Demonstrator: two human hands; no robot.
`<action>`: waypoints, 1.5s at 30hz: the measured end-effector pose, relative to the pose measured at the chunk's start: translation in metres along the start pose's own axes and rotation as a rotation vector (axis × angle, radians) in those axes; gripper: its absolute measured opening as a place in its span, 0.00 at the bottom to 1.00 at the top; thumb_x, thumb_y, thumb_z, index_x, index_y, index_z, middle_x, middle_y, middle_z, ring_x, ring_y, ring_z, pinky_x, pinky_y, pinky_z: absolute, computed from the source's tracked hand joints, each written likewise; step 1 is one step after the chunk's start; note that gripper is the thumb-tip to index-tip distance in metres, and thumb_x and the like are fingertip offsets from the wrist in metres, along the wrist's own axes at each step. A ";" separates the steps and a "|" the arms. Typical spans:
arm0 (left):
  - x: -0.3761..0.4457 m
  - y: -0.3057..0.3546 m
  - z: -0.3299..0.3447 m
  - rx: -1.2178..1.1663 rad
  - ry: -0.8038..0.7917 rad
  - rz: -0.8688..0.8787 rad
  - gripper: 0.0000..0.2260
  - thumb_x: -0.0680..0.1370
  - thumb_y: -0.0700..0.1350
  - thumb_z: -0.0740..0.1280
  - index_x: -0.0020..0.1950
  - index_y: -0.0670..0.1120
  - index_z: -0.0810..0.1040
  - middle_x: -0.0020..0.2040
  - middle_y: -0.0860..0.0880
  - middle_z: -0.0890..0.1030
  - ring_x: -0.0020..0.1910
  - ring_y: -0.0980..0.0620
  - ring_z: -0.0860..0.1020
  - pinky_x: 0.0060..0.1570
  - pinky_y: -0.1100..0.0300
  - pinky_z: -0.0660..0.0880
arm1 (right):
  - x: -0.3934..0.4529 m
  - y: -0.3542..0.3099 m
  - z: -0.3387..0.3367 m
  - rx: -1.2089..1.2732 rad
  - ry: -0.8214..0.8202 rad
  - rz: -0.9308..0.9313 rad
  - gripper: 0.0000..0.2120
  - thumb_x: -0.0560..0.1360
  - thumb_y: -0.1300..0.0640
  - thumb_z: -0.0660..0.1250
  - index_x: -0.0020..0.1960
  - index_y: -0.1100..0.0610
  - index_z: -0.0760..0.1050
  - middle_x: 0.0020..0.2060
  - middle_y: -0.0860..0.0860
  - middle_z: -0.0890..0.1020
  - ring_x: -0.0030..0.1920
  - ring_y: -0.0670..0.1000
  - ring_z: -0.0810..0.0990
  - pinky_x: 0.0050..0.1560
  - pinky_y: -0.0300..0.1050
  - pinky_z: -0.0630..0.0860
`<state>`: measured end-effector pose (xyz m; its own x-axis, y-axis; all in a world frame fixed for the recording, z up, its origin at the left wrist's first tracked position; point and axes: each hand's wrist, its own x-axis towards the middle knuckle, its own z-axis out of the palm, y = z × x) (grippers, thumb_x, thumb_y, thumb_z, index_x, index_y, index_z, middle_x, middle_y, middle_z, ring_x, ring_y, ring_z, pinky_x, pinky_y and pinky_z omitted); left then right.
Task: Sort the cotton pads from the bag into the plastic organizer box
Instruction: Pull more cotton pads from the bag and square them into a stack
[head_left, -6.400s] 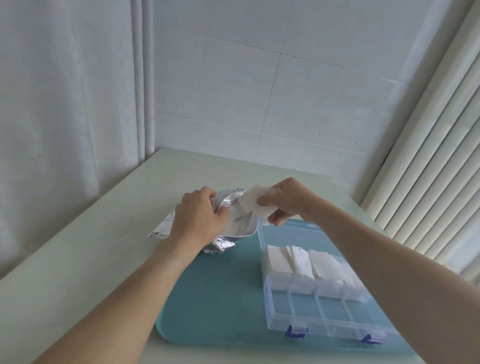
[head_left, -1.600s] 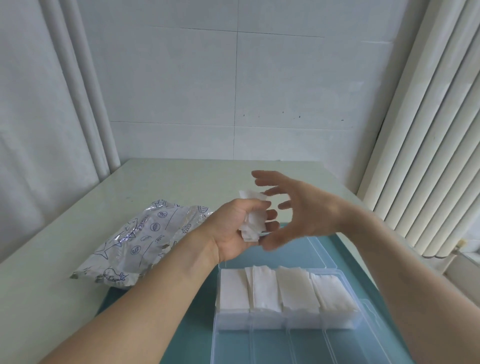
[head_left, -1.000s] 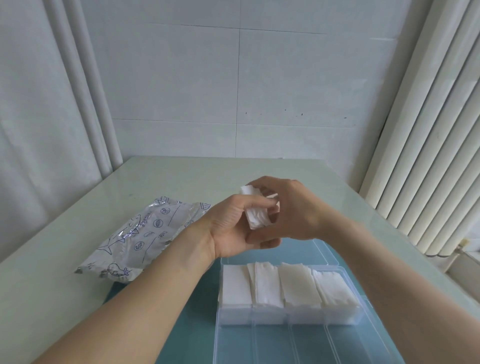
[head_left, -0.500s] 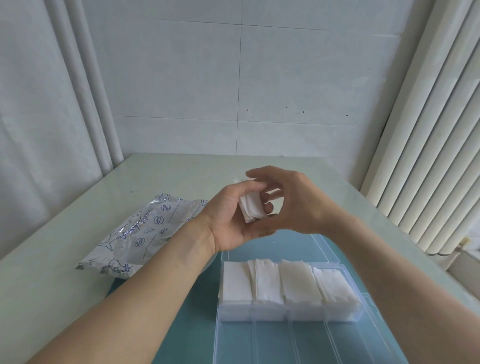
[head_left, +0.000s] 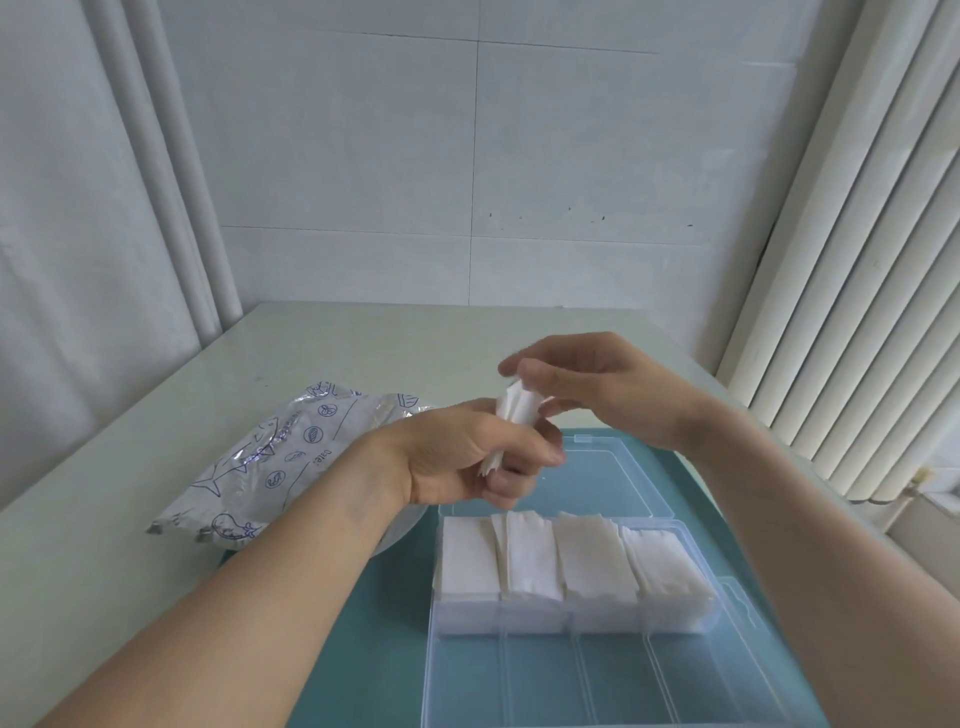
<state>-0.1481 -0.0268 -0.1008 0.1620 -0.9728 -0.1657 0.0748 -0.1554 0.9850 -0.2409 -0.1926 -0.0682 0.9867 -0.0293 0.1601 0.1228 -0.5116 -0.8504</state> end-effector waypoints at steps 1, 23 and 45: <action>-0.002 0.000 0.000 -0.005 -0.067 -0.014 0.08 0.75 0.38 0.67 0.44 0.46 0.68 0.32 0.50 0.59 0.26 0.55 0.59 0.29 0.62 0.58 | 0.001 0.002 0.000 0.018 0.002 -0.006 0.09 0.79 0.54 0.69 0.55 0.58 0.82 0.48 0.55 0.86 0.51 0.53 0.84 0.62 0.59 0.78; -0.001 0.005 0.006 -0.413 -0.117 0.147 0.25 0.78 0.65 0.57 0.56 0.46 0.79 0.44 0.43 0.75 0.38 0.46 0.74 0.36 0.57 0.74 | 0.003 -0.011 0.015 -0.272 0.337 -0.165 0.06 0.72 0.52 0.78 0.43 0.44 0.81 0.38 0.41 0.83 0.36 0.40 0.77 0.37 0.32 0.70; 0.008 0.001 0.007 -0.390 0.134 0.202 0.09 0.76 0.42 0.71 0.55 0.41 0.79 0.45 0.46 0.83 0.43 0.51 0.83 0.45 0.60 0.78 | 0.002 -0.010 0.018 -0.523 0.094 -0.082 0.47 0.58 0.46 0.86 0.73 0.44 0.70 0.65 0.40 0.75 0.63 0.40 0.74 0.58 0.31 0.71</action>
<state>-0.1537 -0.0363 -0.1012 0.3353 -0.9421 -0.0025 0.3892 0.1362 0.9110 -0.2388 -0.1720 -0.0680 0.9594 -0.0357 0.2797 0.1056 -0.8743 -0.4738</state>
